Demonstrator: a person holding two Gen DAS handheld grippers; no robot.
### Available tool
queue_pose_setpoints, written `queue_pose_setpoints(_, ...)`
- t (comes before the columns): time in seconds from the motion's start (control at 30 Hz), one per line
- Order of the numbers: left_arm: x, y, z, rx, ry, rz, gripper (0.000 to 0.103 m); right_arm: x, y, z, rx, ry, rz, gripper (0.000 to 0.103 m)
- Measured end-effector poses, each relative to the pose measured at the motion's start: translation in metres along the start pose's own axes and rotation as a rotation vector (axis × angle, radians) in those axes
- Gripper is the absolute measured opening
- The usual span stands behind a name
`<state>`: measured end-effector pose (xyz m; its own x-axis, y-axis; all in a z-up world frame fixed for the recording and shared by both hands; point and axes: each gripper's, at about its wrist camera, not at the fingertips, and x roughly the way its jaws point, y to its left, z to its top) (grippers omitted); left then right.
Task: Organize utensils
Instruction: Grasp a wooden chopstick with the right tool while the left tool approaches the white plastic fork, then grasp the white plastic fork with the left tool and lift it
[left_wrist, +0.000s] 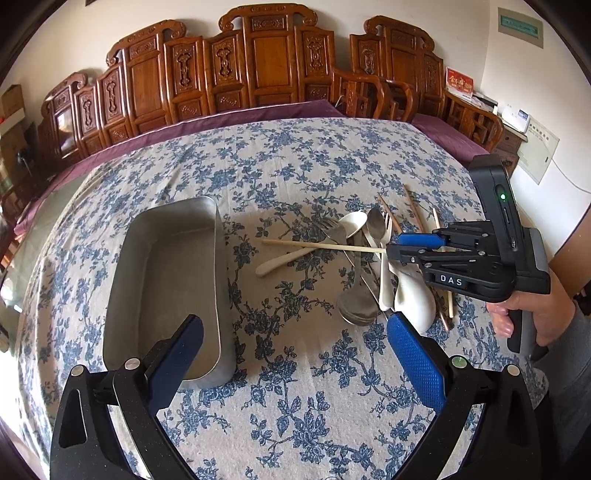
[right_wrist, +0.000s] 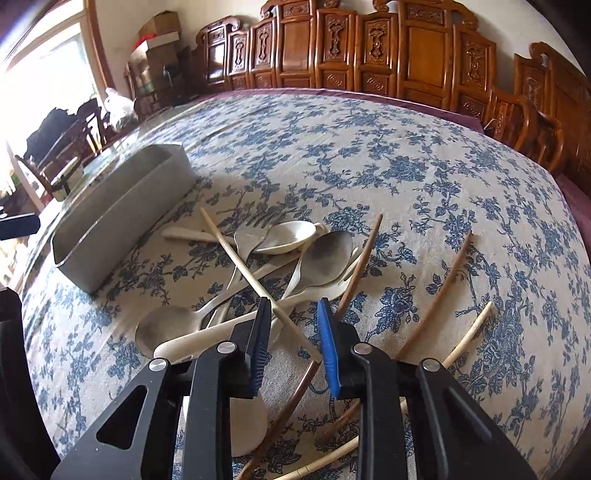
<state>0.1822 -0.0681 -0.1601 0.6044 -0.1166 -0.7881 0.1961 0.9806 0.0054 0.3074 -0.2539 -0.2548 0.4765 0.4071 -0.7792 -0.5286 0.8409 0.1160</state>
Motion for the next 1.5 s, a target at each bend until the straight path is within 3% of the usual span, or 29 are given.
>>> queue_pose_setpoints(0.23,0.009,-0.009,-0.001,0.017,0.012,0.003,0.096,0.001,0.015,-0.002,-0.087,0.042,0.034,0.018)
queue_pose_setpoints(0.5,0.017,-0.020,-0.002,0.036,0.029,0.014,0.096,-0.005,0.016,-0.006,-0.100,0.052,0.082,0.007)
queue_pose_setpoints(0.7,0.025,-0.032,0.002,0.054,0.034,0.004,0.096,-0.028,0.014,-0.007,-0.084,0.011,0.139,0.006)
queue_pose_setpoints(0.9,0.042,-0.045,0.008,0.068,0.054,-0.026,0.093,-0.062,-0.008,-0.005,-0.020,-0.066,0.101,0.006)
queue_pose_setpoints(1.1,0.067,-0.062,0.021,0.090,0.081,-0.085,0.078,-0.085,-0.040,-0.008,0.056,-0.116,0.039,0.006)
queue_pose_setpoints(1.27,0.093,-0.071,0.029,0.093,0.132,-0.153,0.054,-0.076,-0.053,-0.014,0.083,-0.086,-0.001,0.006)
queue_pose_setpoints(1.37,0.105,-0.074,0.032,0.089,0.162,-0.176,0.031,-0.071,-0.054,-0.014,0.081,-0.072,-0.015,0.006)
queue_pose_setpoints(1.5,0.115,-0.076,0.037,0.086,0.185,-0.187,0.022,-0.069,-0.055,-0.012,0.084,-0.075,-0.014,0.006)
